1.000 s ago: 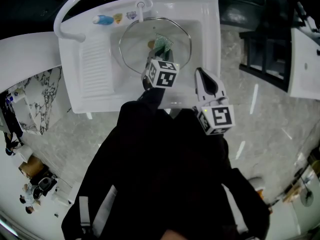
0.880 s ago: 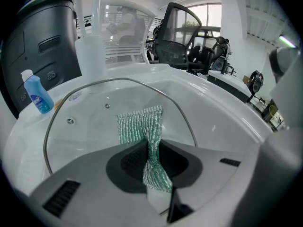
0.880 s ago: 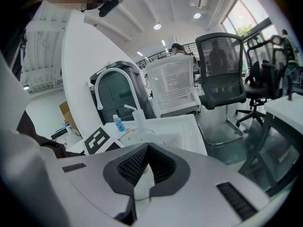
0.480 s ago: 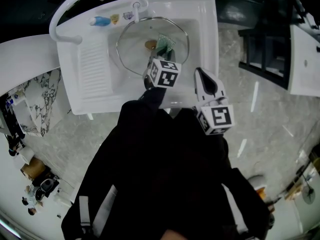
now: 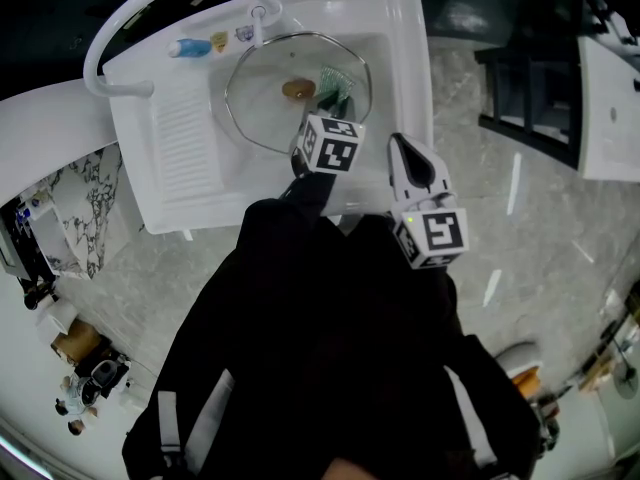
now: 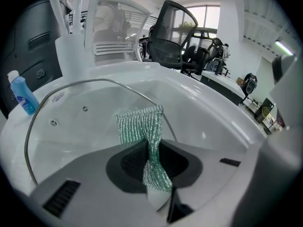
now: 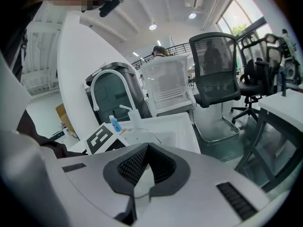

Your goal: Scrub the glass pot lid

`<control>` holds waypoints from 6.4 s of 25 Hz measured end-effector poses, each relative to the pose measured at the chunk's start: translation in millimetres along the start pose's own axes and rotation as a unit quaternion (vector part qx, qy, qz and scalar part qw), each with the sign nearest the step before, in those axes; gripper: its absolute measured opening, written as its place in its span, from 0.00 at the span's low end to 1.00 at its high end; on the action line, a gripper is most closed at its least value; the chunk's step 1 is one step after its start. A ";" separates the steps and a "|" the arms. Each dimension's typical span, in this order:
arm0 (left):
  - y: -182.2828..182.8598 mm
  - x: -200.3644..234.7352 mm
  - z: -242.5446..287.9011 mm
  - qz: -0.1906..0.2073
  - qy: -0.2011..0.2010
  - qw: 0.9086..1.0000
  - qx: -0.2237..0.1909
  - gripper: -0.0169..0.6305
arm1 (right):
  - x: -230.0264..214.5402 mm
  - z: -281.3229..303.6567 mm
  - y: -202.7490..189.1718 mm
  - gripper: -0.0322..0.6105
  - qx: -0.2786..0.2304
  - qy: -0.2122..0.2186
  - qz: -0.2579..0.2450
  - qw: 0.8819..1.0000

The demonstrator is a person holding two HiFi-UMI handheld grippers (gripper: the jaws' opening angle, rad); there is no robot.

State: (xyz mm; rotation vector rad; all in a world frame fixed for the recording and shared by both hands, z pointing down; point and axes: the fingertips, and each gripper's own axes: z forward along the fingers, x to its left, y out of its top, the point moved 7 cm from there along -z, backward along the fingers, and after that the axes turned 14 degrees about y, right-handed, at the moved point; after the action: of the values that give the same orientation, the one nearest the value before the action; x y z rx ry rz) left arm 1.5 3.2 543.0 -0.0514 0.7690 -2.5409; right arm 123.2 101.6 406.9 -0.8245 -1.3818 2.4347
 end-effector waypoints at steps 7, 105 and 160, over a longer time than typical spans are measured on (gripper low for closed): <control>0.1 -10.7 1.5 0.014 -0.011 1.000 0.003 0.12 | -4.0 -4.0 -0.3 0.05 -0.004 -0.009 0.006 1.000; -115.8 151.5 -65.8 -0.148 0.161 0.974 0.065 0.12 | 44.2 41.9 19.3 0.05 0.021 0.090 -0.072 0.993; -91.6 127.4 -24.6 -0.143 0.065 0.978 0.139 0.12 | 27.7 49.4 21.5 0.05 0.025 0.077 -0.061 0.995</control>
State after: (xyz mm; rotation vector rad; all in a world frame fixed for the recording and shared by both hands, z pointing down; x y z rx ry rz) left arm -155.3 24.0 558.1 0.1063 0.4742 -2.9267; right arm 74.1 67.2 398.6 -0.8680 -1.2719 2.2533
